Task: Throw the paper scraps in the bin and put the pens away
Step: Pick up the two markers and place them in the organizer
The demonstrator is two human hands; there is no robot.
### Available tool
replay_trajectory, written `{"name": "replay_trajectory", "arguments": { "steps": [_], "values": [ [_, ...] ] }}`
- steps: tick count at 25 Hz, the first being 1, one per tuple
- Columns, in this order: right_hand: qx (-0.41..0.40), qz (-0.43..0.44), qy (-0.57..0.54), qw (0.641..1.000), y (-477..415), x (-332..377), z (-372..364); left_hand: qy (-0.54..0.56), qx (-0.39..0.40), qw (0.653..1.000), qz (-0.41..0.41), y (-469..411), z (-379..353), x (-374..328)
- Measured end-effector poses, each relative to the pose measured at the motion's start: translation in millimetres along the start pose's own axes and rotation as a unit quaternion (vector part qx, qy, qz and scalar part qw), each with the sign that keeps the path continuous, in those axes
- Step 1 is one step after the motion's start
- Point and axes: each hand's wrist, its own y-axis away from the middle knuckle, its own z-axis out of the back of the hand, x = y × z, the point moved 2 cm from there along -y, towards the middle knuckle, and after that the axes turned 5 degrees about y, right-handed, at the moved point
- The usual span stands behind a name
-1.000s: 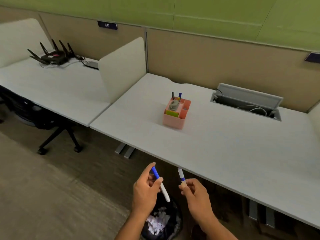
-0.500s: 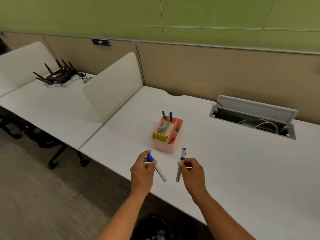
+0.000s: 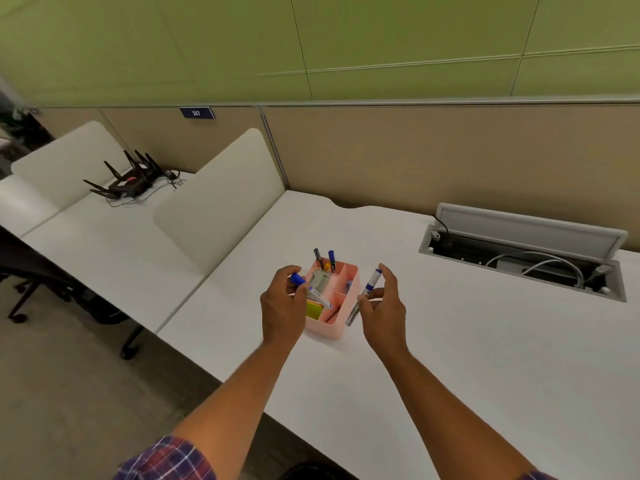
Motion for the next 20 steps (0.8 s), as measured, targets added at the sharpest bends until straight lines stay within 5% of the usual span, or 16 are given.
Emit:
{"name": "replay_trajectory", "arguments": {
  "steps": [20],
  "values": [
    [-0.028,0.038,0.002,0.999,-77,32,-10,-0.041,-0.027,0.998,-0.032,-71,-30,-22]
  ]
}}
